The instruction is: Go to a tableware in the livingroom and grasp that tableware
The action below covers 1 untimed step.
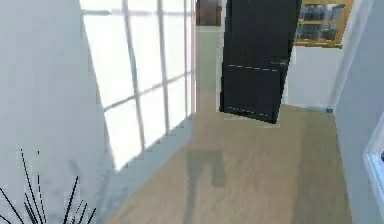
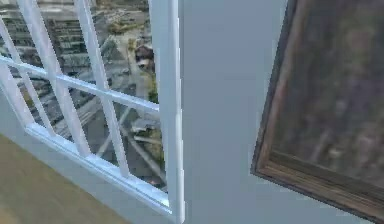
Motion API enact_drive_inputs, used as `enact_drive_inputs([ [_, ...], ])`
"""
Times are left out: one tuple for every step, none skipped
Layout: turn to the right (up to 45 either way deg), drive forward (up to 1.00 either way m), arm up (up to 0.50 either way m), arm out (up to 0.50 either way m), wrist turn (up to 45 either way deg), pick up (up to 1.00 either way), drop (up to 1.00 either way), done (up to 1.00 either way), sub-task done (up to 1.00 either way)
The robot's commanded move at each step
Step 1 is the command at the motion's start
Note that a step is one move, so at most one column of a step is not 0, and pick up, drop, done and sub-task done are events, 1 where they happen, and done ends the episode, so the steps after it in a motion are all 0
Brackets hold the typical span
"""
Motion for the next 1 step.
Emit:
enact_drive_inputs([
  [-45.0, 0.00, 0.00, 0.00, 0.0, 0.00, 0.00, 0.00, 0.00],
])
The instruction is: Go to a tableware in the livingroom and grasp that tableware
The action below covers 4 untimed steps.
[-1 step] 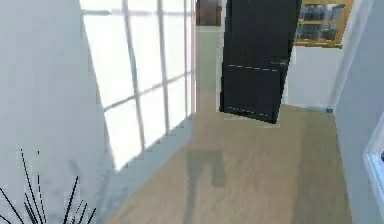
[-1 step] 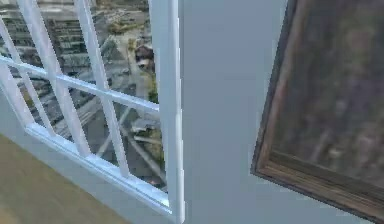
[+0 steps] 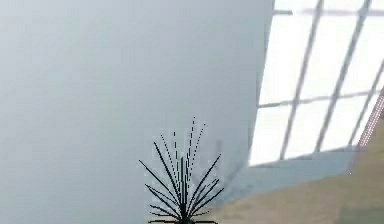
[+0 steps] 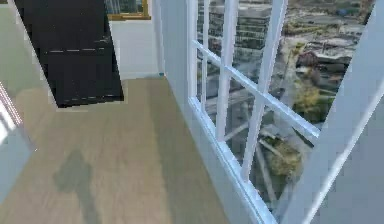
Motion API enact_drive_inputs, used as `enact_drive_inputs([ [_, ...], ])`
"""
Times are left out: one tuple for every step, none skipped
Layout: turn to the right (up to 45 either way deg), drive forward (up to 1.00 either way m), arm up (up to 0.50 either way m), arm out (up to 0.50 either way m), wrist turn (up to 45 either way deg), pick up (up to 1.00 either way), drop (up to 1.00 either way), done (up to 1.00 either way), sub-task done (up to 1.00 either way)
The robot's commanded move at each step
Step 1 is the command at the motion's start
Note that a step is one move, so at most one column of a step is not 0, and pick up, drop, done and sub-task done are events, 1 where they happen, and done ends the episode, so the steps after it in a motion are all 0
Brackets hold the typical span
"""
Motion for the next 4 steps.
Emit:
enact_drive_inputs([
  [-45.0, 0.00, 0.00, 0.00, 0.0, 0.00, 0.00, 0.00, 0.00],
  [-45.0, 0.00, 0.00, 0.00, 0.0, 0.00, 0.00, 0.00, 0.00],
  [-12.0, 0.00, 0.00, 0.00, 0.0, 0.00, 0.00, 0.00, 0.00],
  [-3.0, 0.00, 0.00, 0.00, 0.0, 0.00, 0.00, 0.00, 0.00],
])
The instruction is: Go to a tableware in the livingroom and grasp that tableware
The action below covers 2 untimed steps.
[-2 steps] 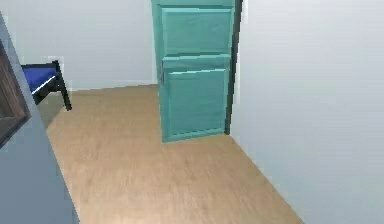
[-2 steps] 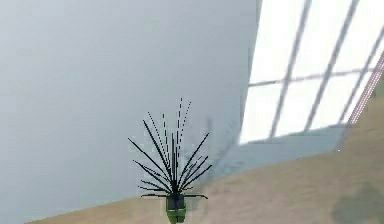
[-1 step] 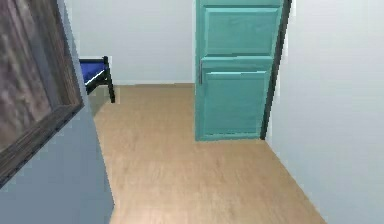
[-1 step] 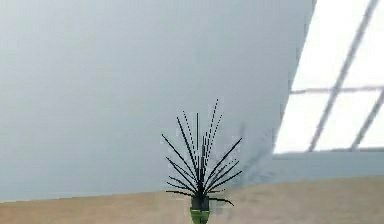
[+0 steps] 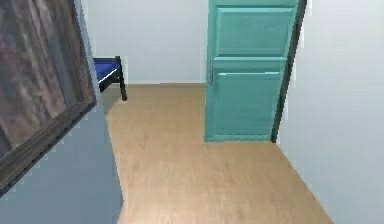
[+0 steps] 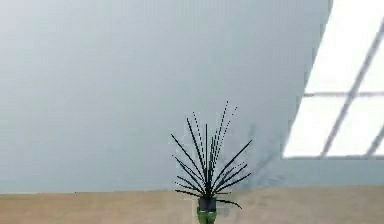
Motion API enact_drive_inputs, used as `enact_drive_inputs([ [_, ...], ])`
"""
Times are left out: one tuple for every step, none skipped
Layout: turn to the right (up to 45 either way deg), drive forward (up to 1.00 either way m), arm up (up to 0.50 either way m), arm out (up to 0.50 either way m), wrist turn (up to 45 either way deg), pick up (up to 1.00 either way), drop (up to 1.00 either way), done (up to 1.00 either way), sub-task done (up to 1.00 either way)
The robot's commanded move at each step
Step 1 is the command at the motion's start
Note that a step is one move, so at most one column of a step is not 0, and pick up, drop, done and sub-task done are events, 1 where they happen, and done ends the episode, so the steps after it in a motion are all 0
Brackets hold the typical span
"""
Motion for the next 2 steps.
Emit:
enact_drive_inputs([
  [0.0, 1.00, 0.00, 0.00, 0.0, 0.00, 0.00, 0.00, 0.00],
  [0.0, 0.10, 0.00, 0.00, 0.0, 0.00, 0.00, 0.00, 0.00],
])
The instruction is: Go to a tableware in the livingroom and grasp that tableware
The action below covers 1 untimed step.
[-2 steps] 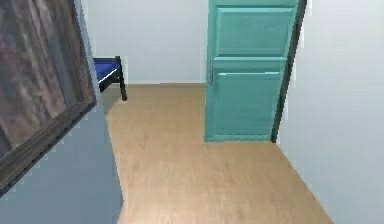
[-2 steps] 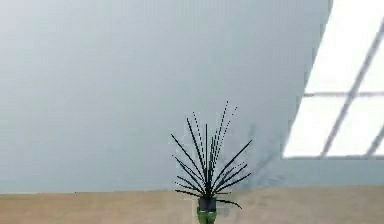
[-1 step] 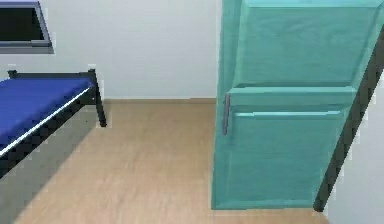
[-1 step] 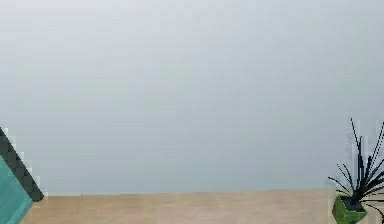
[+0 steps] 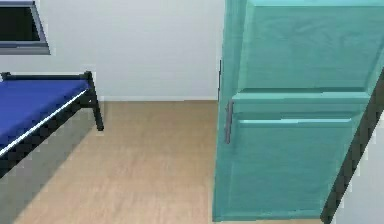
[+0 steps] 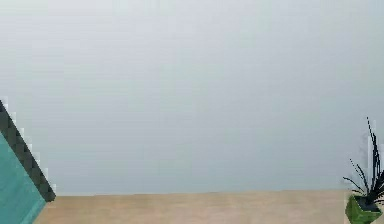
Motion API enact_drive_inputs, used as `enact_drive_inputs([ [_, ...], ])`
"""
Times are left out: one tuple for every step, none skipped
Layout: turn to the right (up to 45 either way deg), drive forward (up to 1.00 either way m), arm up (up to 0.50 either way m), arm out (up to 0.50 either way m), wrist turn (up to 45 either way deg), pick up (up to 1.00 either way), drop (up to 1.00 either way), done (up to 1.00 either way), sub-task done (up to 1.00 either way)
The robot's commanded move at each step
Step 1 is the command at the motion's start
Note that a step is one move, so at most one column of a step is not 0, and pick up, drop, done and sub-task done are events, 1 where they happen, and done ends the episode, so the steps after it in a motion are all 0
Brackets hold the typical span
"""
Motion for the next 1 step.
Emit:
enact_drive_inputs([
  [-27.0, 0.00, 0.00, 0.00, 0.0, 0.00, 0.00, 0.00, 0.00],
])
